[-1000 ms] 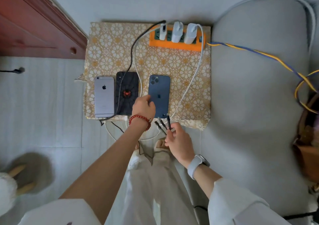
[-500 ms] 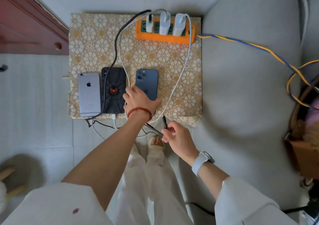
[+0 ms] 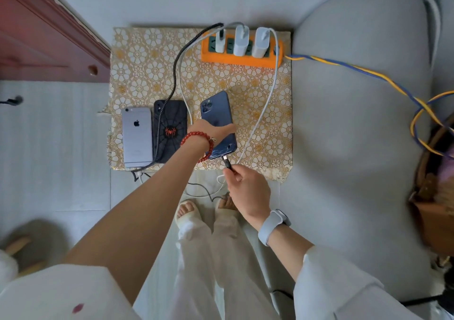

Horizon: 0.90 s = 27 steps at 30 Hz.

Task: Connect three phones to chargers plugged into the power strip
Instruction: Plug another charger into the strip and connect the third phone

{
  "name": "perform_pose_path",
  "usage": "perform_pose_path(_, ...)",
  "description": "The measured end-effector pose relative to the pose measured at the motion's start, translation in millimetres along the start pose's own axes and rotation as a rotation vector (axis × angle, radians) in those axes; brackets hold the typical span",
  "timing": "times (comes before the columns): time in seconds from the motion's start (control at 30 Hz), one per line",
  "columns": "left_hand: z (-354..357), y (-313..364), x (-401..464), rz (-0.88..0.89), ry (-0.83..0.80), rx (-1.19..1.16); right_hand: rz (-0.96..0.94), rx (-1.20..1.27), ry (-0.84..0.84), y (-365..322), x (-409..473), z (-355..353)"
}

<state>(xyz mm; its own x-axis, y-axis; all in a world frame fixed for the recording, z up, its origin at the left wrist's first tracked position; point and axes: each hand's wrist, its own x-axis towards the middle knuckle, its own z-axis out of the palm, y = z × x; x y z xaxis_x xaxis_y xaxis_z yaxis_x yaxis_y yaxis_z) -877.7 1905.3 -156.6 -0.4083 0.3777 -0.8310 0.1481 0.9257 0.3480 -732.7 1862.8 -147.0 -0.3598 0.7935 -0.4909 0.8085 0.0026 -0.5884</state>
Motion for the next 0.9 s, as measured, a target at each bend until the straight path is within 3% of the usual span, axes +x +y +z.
perform_pose_path(0.37, 0, 9, -2, 0.027, -0.012, 0.046, 0.040, -0.072, 0.064, -1, 4, 0)
perform_pose_path(0.9, 4, 13, 1, 0.022, -0.010, 0.054, 0.044, -0.100, 0.016, -1, 8, -8)
